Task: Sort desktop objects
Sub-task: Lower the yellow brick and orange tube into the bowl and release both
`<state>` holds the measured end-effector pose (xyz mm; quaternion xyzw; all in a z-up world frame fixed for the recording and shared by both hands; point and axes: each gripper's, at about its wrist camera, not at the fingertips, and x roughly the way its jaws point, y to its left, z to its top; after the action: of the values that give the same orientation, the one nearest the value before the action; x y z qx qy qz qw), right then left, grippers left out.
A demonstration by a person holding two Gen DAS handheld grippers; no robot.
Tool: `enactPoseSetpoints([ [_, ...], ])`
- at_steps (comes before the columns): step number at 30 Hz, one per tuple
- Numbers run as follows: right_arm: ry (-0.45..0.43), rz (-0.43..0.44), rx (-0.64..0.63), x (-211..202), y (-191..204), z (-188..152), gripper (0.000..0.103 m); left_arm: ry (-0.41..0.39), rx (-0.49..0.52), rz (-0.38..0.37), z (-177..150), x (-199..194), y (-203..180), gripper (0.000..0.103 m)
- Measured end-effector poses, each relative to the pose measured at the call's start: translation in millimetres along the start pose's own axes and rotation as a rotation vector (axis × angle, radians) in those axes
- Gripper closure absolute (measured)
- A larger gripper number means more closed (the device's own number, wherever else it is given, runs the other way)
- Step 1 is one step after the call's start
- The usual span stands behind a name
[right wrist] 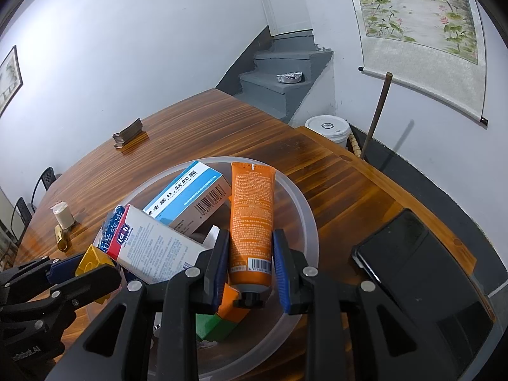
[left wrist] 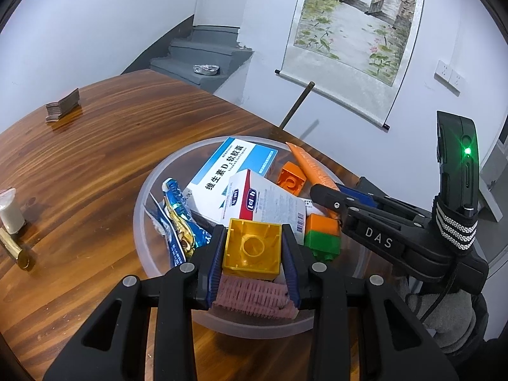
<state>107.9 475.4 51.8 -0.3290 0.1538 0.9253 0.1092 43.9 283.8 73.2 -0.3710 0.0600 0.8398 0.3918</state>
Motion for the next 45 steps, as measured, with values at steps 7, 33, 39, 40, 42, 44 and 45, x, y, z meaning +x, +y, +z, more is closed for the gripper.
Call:
enactPoseSetpoints([
  [7, -0.001, -0.002, -0.002, 0.2, 1.4, -0.6, 0.073, 0.007, 0.005, -0.020, -1.0, 4.9, -3.4, 0.066],
  [33, 0.003, 0.035, -0.047, -1.0, 9.9, -1.8, 0.071, 0.055, -0.021, -0.112, -9.5, 18.7, -4.2, 0.039],
  [39, -0.017, 0.030, -0.038, -7.9, 7.7, -0.5, 0.068, 0.049, -0.031, -0.116, -9.8, 13.6, -3.9, 0.038],
  [40, -0.019, 0.029, -0.037, -8.8, 8.0, -0.6, 0.068, 0.044, -0.034, -0.117, -9.3, 11.8, -3.3, 0.038],
  [42, -0.023, 0.027, -0.036, -10.3, 8.5, -0.7, 0.068, 0.033, -0.040, -0.120, -8.9, 7.6, -1.5, 0.038],
  [44, -0.027, 0.026, -0.035, -11.5, 9.7, -0.7, 0.068, 0.024, -0.046, -0.124, -8.4, 3.3, 0.3, 0.038],
  [45, -0.030, 0.026, -0.033, -12.4, 10.0, -0.5, 0.068, 0.019, -0.049, -0.126, -8.3, 1.1, 0.8, 0.038],
])
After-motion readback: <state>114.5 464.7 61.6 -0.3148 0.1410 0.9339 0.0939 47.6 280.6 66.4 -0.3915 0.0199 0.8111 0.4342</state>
